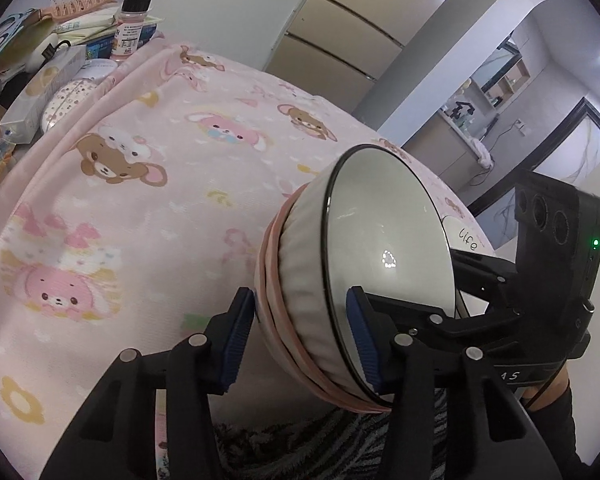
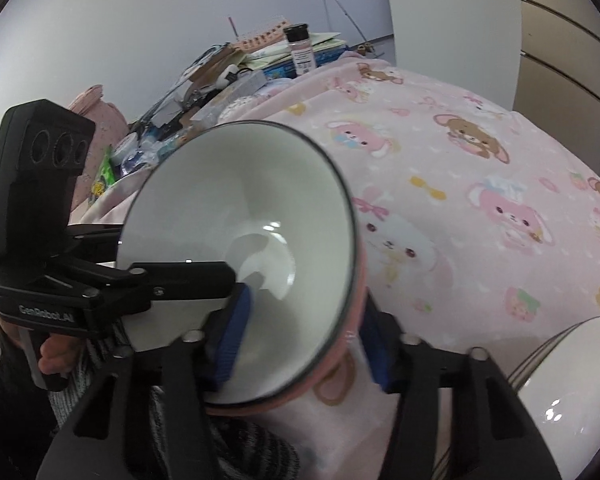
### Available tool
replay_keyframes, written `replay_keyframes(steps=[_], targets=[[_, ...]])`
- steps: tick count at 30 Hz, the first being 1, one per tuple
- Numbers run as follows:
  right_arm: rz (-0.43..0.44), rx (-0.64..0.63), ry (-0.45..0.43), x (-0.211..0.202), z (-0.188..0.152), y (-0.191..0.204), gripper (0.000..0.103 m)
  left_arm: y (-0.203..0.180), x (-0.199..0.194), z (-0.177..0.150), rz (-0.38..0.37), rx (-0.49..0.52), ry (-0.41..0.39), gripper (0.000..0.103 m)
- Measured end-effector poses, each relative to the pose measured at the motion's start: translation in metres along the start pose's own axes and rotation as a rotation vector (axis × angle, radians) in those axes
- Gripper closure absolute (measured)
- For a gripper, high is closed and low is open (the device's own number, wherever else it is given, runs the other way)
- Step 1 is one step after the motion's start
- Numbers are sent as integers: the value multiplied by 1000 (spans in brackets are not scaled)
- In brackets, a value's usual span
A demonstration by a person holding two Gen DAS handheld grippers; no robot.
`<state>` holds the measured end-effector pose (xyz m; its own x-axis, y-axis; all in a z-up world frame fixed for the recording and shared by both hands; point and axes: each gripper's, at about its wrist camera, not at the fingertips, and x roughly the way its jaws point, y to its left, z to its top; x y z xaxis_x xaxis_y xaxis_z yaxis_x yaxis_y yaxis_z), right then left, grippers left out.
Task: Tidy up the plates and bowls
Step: 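Close the right tool on the rim of the stacked bowls, then lift the stacked bowls with the right tool and carry them over the plates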
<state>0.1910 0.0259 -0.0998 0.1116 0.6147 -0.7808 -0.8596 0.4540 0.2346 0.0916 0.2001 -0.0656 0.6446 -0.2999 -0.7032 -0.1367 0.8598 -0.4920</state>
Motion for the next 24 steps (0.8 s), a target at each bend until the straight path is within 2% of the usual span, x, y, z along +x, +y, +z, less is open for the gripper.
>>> replay_keyframes(steps=[8, 10, 11, 12, 13, 14, 15, 22, 24], targets=[[-15, -1, -54, -5, -7, 5, 58, -4, -6, -11, 3, 41, -56, 54], [13, 17, -42, -4, -8, 2, 57, -10, -8, -14, 40, 84, -66, 56], [38, 32, -24, -3, -8, 0, 51, -13, -8, -16, 63, 109, -70, 57], [60, 57, 1, 1, -10, -3, 39, -16, -9, -18, 86, 130, -72, 59], [52, 61, 6, 2, -11, -4, 38, -17, -9, -19, 88, 136, -73, 59], [42, 48, 1, 1, -11, -1, 39, -16, -10, -20, 82, 134, -68, 59], [44, 38, -3, -1, -10, 2, 51, -14, -10, -20, 74, 127, -67, 60], [86, 123, -66, -7, -15, -5, 62, -4, -16, -23, 45, 68, -82, 65], [64, 110, -98, -11, -15, -1, 66, -5, -18, -23, 54, 62, -95, 66]])
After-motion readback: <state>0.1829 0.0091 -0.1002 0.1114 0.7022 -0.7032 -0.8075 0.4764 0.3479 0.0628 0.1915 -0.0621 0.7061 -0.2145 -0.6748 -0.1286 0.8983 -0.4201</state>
